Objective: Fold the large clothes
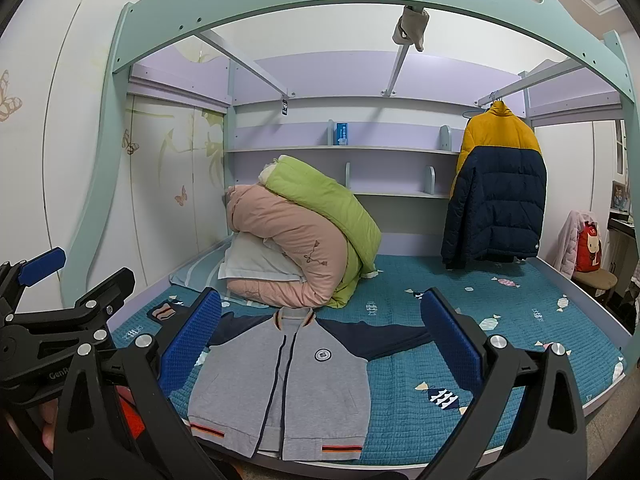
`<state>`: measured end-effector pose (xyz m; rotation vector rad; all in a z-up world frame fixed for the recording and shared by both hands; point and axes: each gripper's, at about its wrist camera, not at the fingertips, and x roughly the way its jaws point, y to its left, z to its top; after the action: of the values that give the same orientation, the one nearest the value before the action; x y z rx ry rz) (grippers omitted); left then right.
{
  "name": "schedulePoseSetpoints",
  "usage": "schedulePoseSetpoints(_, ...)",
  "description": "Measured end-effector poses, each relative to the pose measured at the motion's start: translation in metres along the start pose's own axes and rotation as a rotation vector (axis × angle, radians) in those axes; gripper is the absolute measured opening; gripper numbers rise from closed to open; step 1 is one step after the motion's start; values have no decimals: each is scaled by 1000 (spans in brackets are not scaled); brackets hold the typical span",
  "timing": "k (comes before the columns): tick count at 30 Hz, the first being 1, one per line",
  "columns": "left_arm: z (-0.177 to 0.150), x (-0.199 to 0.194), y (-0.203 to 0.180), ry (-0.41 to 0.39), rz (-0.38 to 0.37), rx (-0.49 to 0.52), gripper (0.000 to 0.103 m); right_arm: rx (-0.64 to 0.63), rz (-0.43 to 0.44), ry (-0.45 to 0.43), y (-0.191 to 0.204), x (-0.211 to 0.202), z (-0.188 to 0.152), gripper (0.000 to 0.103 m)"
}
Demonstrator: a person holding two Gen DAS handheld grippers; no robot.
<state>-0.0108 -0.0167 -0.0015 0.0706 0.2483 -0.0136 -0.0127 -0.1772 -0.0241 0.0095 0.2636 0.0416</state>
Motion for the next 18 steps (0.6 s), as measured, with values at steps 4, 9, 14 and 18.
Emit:
schedulePoseSetpoints(4, 0, 0, -1, -1, 1, 1, 98, 0, 0, 1, 0, 0, 0, 96)
schedulePoseSetpoints(9, 0, 0, 0, 1, 1, 2, 98, 0, 0, 1, 0, 0, 0, 96)
schedulePoseSetpoints(14, 0, 0, 0, 1, -1, 1, 98, 2, -1, 1, 0, 0, 0, 96)
schedulePoseSetpoints(18, 0, 0, -1, 1, -1, 2, 98, 2, 1, 1, 0, 0, 0, 96)
